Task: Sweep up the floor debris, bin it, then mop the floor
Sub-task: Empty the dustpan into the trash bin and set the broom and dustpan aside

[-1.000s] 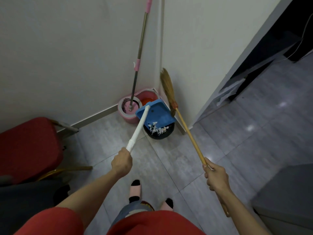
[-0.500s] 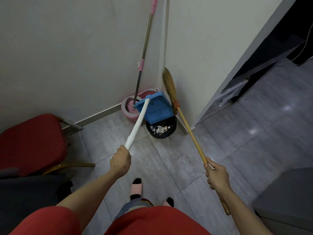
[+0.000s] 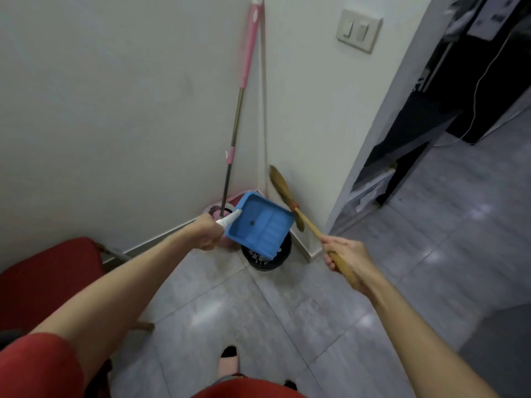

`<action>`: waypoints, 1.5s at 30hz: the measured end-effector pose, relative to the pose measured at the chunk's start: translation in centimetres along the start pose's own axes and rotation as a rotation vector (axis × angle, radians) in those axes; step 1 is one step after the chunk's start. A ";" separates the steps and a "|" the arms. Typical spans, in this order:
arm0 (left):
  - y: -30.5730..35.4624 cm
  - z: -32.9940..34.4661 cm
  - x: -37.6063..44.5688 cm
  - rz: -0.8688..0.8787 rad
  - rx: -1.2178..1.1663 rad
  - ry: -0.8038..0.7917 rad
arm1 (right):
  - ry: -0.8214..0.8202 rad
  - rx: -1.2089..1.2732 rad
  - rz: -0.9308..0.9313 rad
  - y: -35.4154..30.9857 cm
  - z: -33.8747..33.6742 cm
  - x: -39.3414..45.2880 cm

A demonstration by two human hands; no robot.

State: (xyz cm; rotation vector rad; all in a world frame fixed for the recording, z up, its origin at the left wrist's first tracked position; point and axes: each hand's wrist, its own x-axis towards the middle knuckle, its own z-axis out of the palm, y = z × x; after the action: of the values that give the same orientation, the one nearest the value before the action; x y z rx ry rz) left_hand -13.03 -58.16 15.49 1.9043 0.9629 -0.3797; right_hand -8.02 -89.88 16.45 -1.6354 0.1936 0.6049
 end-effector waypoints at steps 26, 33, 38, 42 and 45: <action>20.2 17.6 -4.7 0.370 0.335 -0.012 | 0.319 -0.572 -0.515 -5.9 -12.6 0.4; 24.3 24.6 2.4 0.366 0.291 -0.134 | 0.399 -0.511 -0.342 -4.7 -17.6 7.0; 28.7 29.0 7.8 0.322 0.237 -0.263 | 0.449 -0.523 -0.278 -5.7 -20.9 13.0; 32.5 32.1 11.3 0.296 0.202 -0.310 | 0.493 -0.521 -0.269 -6.7 -23.2 17.4; 34.9 34.6 13.4 0.264 0.168 -0.315 | 0.527 -0.546 -0.276 -7.0 -25.3 20.4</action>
State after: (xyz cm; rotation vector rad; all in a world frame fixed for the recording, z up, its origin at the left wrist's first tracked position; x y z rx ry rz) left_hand 26.37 -90.16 10.68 2.0157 0.4781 -0.5961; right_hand 19.27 -108.59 13.63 -2.2856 0.1888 -0.0081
